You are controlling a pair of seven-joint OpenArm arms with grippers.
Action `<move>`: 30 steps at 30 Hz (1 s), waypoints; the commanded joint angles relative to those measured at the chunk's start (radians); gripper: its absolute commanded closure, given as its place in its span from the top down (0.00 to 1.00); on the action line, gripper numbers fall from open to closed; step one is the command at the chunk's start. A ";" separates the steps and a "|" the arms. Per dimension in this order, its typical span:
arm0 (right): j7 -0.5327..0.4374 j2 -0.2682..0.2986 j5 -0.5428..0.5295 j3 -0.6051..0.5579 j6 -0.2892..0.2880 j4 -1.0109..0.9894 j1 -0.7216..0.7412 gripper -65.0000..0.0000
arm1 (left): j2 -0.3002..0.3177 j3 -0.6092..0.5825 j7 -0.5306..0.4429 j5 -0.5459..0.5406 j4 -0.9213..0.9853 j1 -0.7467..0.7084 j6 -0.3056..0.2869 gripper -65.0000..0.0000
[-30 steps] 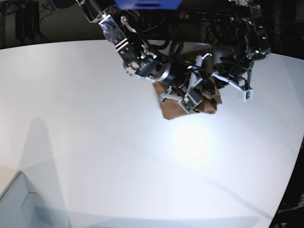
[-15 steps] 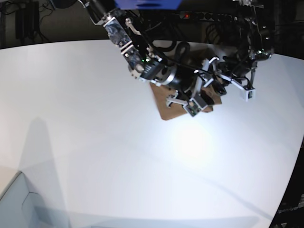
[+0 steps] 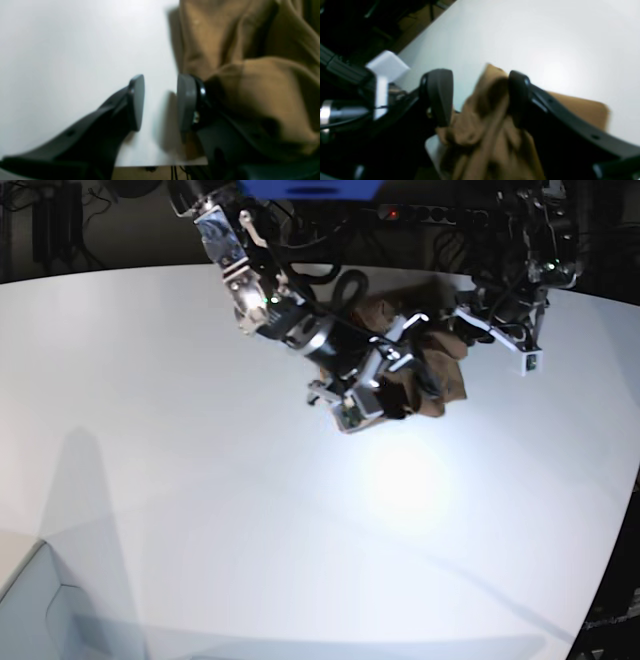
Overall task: Layout the t-shirt on the table in an organized manner, then fold the t-shirt properly
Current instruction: 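Lift the strip's end with the right gripper and fold it over the left gripper's side, then release the shirt with the right gripper and press the fold with the left gripper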
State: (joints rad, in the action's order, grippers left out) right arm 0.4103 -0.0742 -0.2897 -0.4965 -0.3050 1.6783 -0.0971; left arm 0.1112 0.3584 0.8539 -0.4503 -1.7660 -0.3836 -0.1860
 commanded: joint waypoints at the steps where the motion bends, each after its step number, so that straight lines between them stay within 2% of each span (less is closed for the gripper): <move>1: -0.034 -0.003 -0.013 0.017 -0.007 0.042 0.009 0.55 | 0.011 0.004 -0.017 -0.011 -0.030 -0.008 -0.005 0.33; 5: -0.037 0.046 -0.013 0.060 -0.007 0.112 -0.057 0.55 | 0.029 0.014 -0.017 -0.012 -0.087 -0.033 -0.005 0.33; 10: -0.041 0.058 -0.013 0.072 -0.007 0.176 -0.165 0.54 | 0.022 0.116 -0.017 -0.012 -0.128 -0.042 -0.005 0.34; 12: -0.041 0.060 -0.013 0.083 -0.007 0.187 -0.198 0.49 | 0.025 0.152 -0.017 -0.014 -0.128 -0.041 -0.005 0.34; 19: -0.041 0.057 -0.013 0.160 -0.007 0.164 -0.272 0.21 | 0.029 0.268 -0.017 -0.014 -0.119 -0.036 -0.007 0.34; 22: -0.041 0.055 -0.013 0.200 -0.007 0.156 -0.295 0.13 | 0.029 0.287 -0.017 -0.014 -0.119 -0.036 -0.008 0.34; 24: -0.041 0.055 -0.013 0.203 -0.007 0.156 -0.307 0.10 | 0.029 0.287 -0.017 -0.014 -0.117 -0.036 -0.008 0.34; 30: -0.041 0.053 -0.013 0.189 -0.007 0.154 -0.326 0.10 | 0.023 0.285 -0.017 -0.014 -0.119 -0.038 -0.008 0.34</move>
State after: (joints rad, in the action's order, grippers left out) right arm 0.3950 -0.0143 -0.2916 -0.3027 -0.3027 1.8191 -0.4194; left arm 0.1291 0.6399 0.8558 -0.4568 -1.8698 -0.4210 -0.1879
